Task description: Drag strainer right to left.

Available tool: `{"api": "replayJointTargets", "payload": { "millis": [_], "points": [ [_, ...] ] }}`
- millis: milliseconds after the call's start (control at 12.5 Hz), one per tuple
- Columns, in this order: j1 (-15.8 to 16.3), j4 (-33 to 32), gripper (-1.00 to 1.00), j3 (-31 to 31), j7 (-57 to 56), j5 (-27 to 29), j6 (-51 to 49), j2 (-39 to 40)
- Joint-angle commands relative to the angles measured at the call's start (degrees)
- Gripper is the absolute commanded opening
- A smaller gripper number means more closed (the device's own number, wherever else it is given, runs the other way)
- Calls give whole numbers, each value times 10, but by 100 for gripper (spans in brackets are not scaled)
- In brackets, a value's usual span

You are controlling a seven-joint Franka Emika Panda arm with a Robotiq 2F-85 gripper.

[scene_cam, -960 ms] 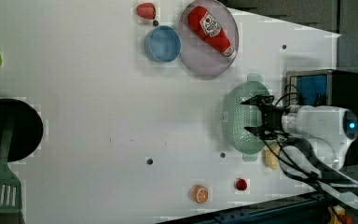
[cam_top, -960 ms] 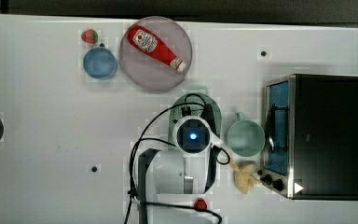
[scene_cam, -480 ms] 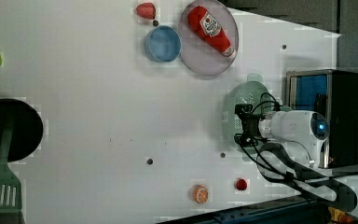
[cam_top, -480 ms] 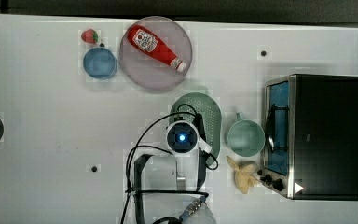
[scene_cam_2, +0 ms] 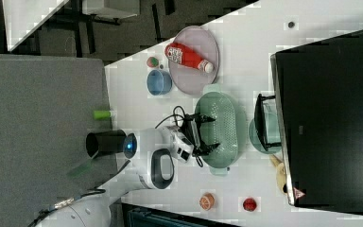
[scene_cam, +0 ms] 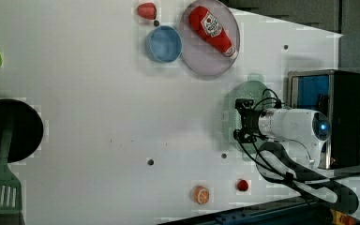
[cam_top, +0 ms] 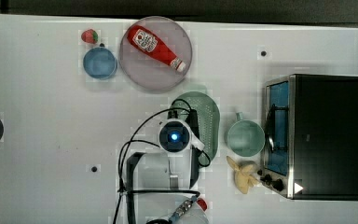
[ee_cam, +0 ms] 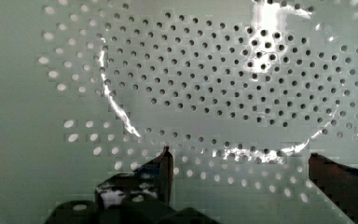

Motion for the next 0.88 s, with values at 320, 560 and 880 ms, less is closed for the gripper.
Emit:
{"api": "replayJointTargets", "payload": {
  "millis": [320, 560, 880],
  "points": [
    [53, 1, 100, 30, 133, -11, -8, -14],
    [78, 3, 100, 55, 201, -11, -8, -14],
    [108, 10, 100, 73, 223, -11, -11, -11]
  ]
}}
